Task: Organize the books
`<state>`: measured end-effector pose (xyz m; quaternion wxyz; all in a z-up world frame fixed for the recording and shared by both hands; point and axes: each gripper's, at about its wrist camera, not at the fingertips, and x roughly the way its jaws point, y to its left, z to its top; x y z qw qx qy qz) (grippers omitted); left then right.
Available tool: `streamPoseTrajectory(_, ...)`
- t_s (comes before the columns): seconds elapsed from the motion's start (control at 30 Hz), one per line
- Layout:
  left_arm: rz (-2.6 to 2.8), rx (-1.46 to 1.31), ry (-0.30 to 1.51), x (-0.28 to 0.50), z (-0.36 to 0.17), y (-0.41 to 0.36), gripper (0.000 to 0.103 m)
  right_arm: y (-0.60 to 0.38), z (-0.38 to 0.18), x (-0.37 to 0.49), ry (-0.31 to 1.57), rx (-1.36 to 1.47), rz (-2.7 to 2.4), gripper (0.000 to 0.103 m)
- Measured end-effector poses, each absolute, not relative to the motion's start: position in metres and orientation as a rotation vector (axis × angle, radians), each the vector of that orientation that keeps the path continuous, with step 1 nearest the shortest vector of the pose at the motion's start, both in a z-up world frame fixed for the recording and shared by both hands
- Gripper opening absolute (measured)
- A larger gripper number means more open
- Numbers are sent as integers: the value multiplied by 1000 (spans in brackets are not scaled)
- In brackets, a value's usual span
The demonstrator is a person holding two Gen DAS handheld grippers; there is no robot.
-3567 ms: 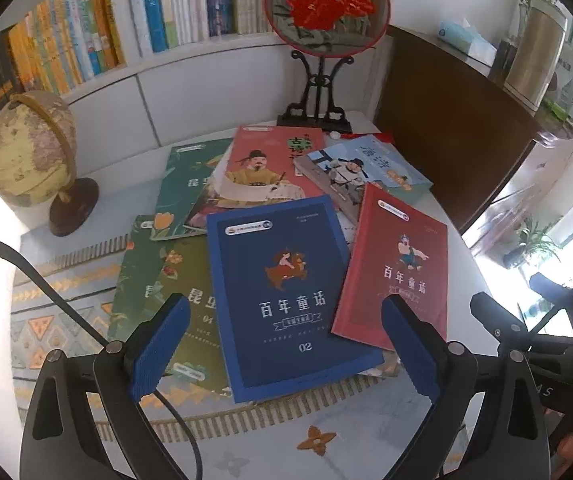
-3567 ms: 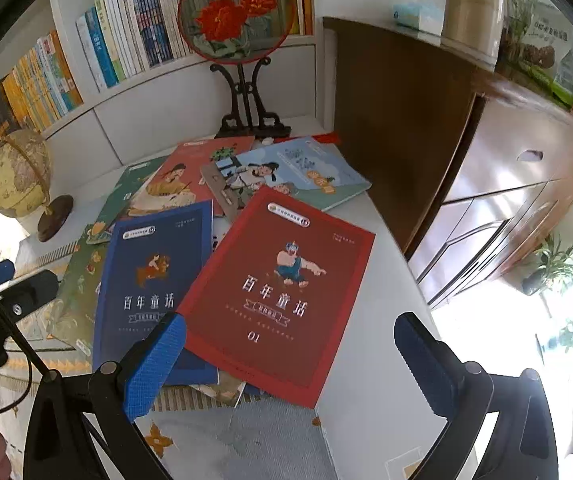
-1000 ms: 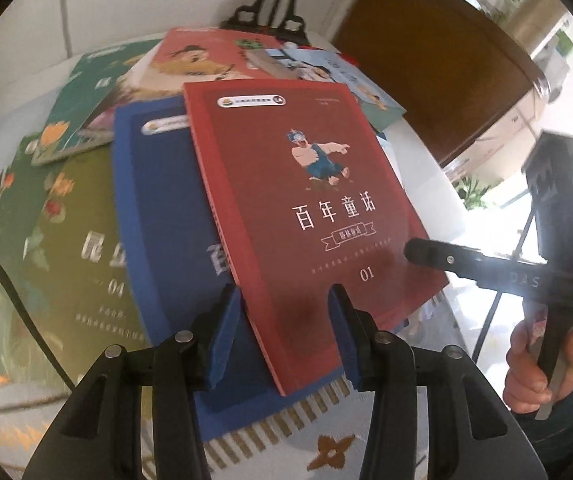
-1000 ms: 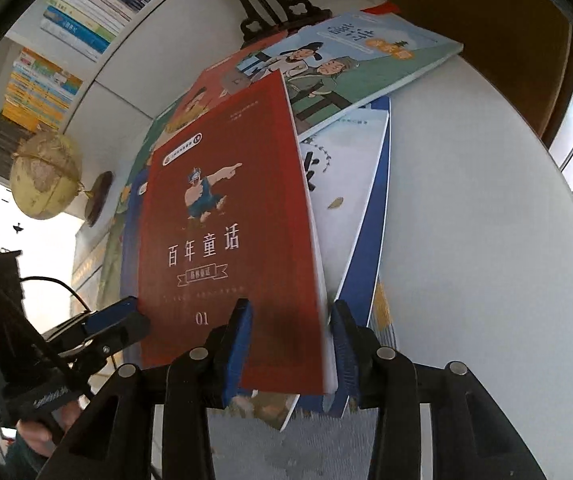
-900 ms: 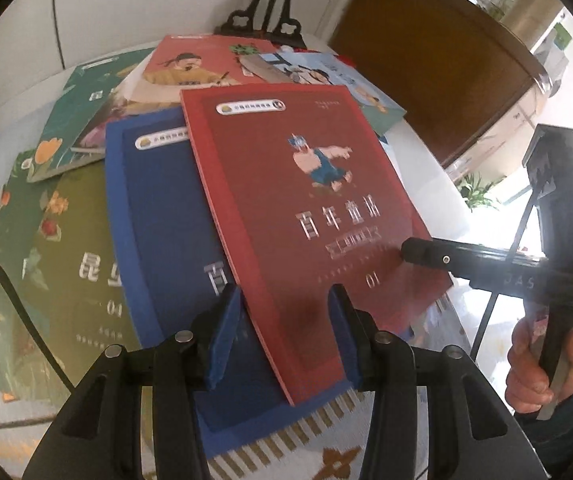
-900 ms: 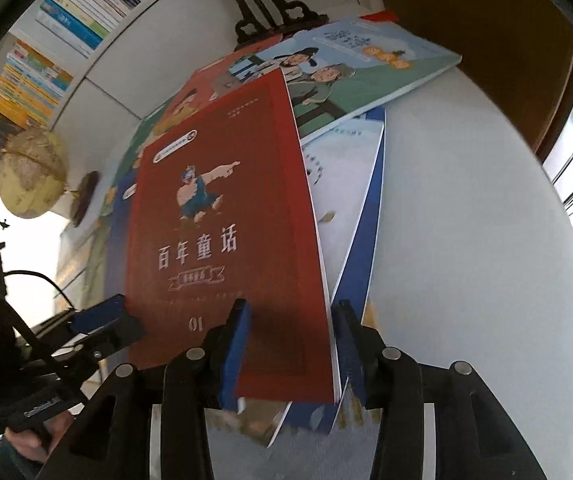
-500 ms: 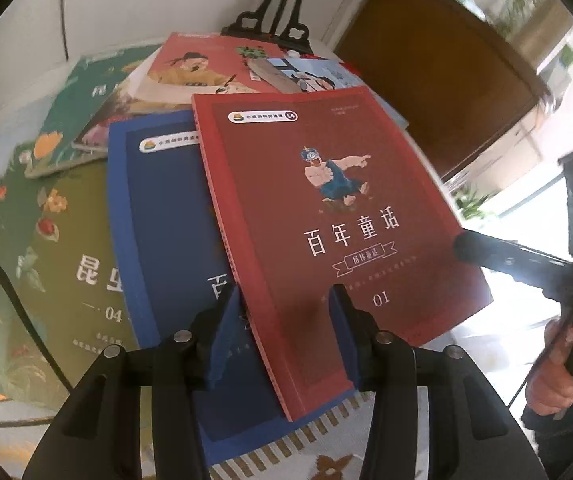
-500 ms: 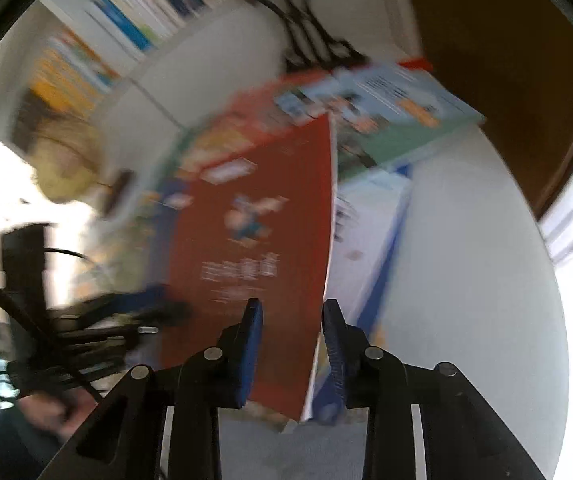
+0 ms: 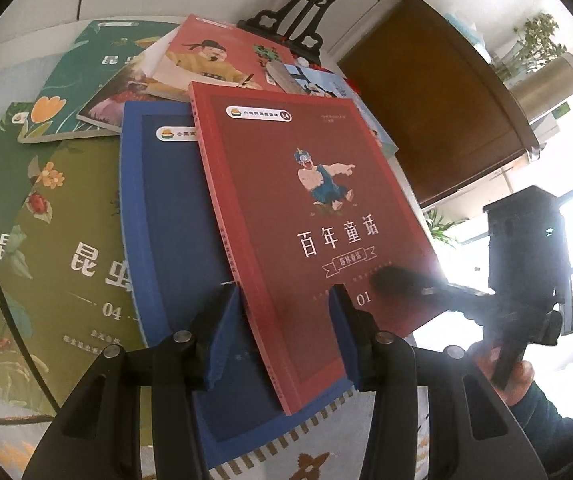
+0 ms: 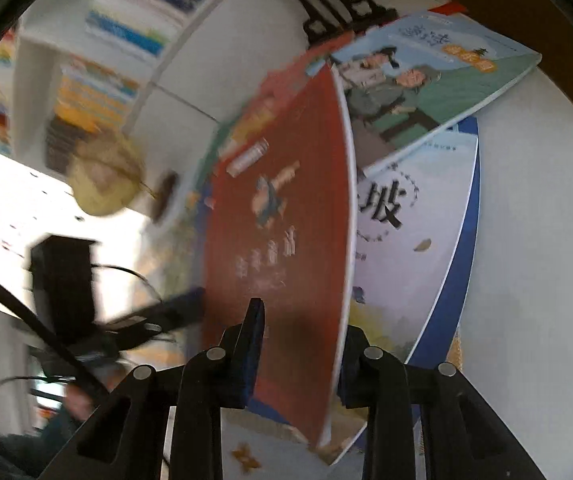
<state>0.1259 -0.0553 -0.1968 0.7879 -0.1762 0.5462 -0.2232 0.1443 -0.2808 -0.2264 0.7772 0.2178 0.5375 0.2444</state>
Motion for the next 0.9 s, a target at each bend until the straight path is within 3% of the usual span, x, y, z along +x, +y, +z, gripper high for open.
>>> streamPoseTrajectory(0.1, -478, -394, 1161, 122, -195, -57, 42, -275, -233, 145, 1174, 497, 481, 23)
streamPoseTrajectory(0.33, -477, -478, 1154, 116, -196, -49, 42, -300, -245, 137, 1205, 987, 478, 14)
streamPoseTrajectory(0.57, -510, -546, 1162, 108, -198, -45, 48, -304, -253, 123, 1189, 1378, 544, 14)
streamPoseTrajectory(0.63, -492, -534, 1152, 108, -195, -46, 48, -300, -252, 123, 1213, 1327, 517, 14)
streamPoseTrajectory(0.9, -523, -441, 1105, 104, -171, -72, 48, -274, -206, 129, 1241, 663, 354, 15)
